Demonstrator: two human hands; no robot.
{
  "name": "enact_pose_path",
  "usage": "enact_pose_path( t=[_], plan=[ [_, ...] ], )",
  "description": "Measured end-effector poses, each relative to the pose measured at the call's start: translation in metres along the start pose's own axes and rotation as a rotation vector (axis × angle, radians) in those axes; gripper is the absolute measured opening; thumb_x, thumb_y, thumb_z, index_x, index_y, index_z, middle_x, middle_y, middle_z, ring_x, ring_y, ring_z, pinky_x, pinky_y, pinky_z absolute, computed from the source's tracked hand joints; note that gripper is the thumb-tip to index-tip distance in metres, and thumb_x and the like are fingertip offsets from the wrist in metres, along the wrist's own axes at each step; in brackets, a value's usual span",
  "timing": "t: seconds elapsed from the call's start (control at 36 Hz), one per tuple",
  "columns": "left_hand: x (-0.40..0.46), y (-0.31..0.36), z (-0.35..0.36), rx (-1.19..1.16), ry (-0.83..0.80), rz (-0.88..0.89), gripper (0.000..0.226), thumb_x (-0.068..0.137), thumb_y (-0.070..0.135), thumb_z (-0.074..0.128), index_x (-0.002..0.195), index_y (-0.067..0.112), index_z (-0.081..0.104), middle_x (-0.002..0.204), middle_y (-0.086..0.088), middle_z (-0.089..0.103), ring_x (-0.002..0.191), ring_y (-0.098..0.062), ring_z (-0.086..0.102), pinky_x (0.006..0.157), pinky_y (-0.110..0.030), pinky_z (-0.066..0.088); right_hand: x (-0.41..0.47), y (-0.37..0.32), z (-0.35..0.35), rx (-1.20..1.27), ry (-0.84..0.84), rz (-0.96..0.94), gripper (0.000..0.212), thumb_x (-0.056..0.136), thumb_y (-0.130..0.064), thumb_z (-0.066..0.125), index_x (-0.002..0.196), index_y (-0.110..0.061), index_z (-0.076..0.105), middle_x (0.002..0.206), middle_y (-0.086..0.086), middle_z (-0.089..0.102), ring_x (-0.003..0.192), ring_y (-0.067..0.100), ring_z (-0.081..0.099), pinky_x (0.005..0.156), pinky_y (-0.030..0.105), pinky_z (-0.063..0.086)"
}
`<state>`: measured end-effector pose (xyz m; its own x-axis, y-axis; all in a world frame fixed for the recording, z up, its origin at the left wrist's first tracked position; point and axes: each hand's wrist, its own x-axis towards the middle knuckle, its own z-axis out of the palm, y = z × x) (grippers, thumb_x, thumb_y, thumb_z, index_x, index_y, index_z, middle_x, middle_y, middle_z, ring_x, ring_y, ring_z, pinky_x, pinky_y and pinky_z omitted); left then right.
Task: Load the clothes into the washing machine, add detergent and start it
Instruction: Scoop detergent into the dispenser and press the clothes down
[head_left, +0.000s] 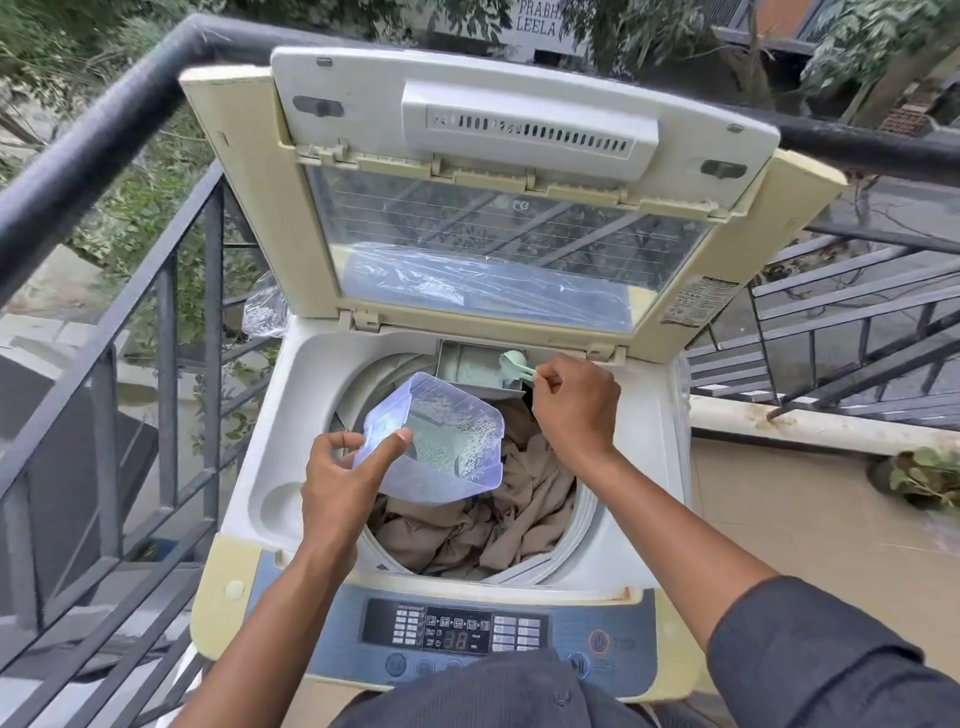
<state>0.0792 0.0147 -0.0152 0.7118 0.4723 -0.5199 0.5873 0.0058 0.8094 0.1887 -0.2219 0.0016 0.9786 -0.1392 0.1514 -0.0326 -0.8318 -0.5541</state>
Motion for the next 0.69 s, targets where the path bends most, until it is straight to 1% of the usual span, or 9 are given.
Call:
enact_pose_path(
  t=[0.14, 0.22, 0.28, 0.39, 0.42, 0.5, 0.56, 0.61, 0.69],
  plan=[
    [-0.004, 0.003, 0.000, -0.006, -0.004, 0.004, 0.076, 0.050, 0.077, 0.087, 0.105, 0.032, 0.060, 0.112, -0.002, 0.070, 0.101, -0.015, 0.069, 0.096, -0.052, 0.059, -0.001, 0.000, -0.004, -0.123, 0.040, -0.260, 0.018, 0.080, 0.004, 0.067, 0.066, -0.007, 0.063, 0.060, 0.004, 0.057, 0.055, 0.027, 0.053, 0.047, 0.031, 0.043],
    [-0.005, 0.003, -0.001, -0.004, -0.006, 0.007, 0.075, 0.051, 0.077, 0.088, 0.105, 0.033, 0.060, 0.114, -0.001, 0.069, 0.104, -0.016, 0.068, 0.097, -0.052, 0.058, -0.001, -0.003, -0.007, -0.233, 0.015, -0.408, 0.024, 0.067, 0.017, 0.066, 0.065, -0.005, 0.059, 0.060, 0.007, 0.051, 0.053, 0.023, 0.041, 0.050, 0.026, 0.026],
    [-0.005, 0.003, -0.002, -0.006, -0.012, 0.010, 0.075, 0.051, 0.077, 0.088, 0.105, 0.034, 0.059, 0.116, -0.002, 0.069, 0.106, -0.016, 0.068, 0.097, -0.051, 0.058, -0.001, -0.003, -0.008, -0.298, 0.008, -0.475, 0.029, 0.059, 0.022, 0.065, 0.064, -0.005, 0.058, 0.061, 0.007, 0.049, 0.055, 0.024, 0.040, 0.051, 0.026, 0.024],
    [-0.007, 0.005, -0.005, -0.013, -0.012, 0.016, 0.077, 0.048, 0.079, 0.087, 0.104, 0.035, 0.059, 0.116, -0.002, 0.069, 0.107, -0.017, 0.068, 0.097, -0.052, 0.058, -0.004, -0.003, -0.015, -0.299, 0.013, -0.498, 0.025, 0.067, 0.019, 0.061, 0.067, -0.006, 0.062, 0.062, 0.005, 0.050, 0.058, 0.019, 0.038, 0.051, 0.025, 0.027],
    [-0.007, 0.005, -0.006, -0.014, -0.012, 0.017, 0.077, 0.047, 0.080, 0.087, 0.104, 0.036, 0.059, 0.116, -0.003, 0.069, 0.107, -0.018, 0.068, 0.097, -0.053, 0.058, -0.005, -0.003, -0.016, -0.275, 0.024, -0.477, 0.023, 0.071, 0.017, 0.061, 0.069, -0.006, 0.064, 0.063, 0.005, 0.053, 0.058, 0.020, 0.042, 0.050, 0.026, 0.029],
    [-0.007, 0.007, -0.009, -0.019, -0.012, 0.018, 0.080, 0.042, 0.085, 0.087, 0.102, 0.037, 0.060, 0.116, -0.003, 0.070, 0.106, -0.019, 0.070, 0.097, -0.055, 0.058, -0.010, -0.005, -0.022, -0.124, 0.067, -0.419, 0.015, 0.083, 0.005, 0.069, 0.077, -0.008, 0.069, 0.070, 0.004, 0.064, 0.063, 0.026, 0.059, 0.052, 0.032, 0.046],
    [-0.008, 0.008, -0.011, -0.031, -0.023, 0.023, 0.083, 0.041, 0.085, 0.087, 0.102, 0.037, 0.060, 0.116, -0.003, 0.070, 0.107, -0.019, 0.070, 0.097, -0.055, 0.058, -0.019, -0.010, -0.029, 0.000, 0.079, -0.413, 0.010, 0.084, -0.001, 0.073, 0.080, -0.010, 0.072, 0.074, 0.002, 0.069, 0.067, 0.021, 0.062, 0.057, 0.032, 0.051],
    [-0.008, 0.009, -0.014, -0.042, -0.032, 0.035, 0.086, 0.038, 0.085, 0.087, 0.103, 0.037, 0.060, 0.117, -0.002, 0.070, 0.108, -0.018, 0.070, 0.099, -0.054, 0.058, -0.032, -0.017, -0.036, 0.109, 0.071, -0.410, 0.009, 0.082, -0.004, 0.077, 0.081, -0.012, 0.073, 0.077, -0.001, 0.070, 0.068, 0.017, 0.063, 0.059, 0.029, 0.050],
    [-0.009, 0.009, -0.021, -0.054, -0.070, 0.073, 0.081, 0.037, 0.084, 0.088, 0.100, 0.042, 0.062, 0.121, -0.002, 0.070, 0.117, -0.018, 0.069, 0.105, -0.054, 0.055, -0.048, -0.019, -0.034, 0.179, -0.032, -0.420, 0.010, 0.080, -0.005, 0.079, 0.080, -0.014, 0.074, 0.075, -0.002, 0.069, 0.064, 0.014, 0.061, 0.057, 0.032, 0.051]
  ],
)
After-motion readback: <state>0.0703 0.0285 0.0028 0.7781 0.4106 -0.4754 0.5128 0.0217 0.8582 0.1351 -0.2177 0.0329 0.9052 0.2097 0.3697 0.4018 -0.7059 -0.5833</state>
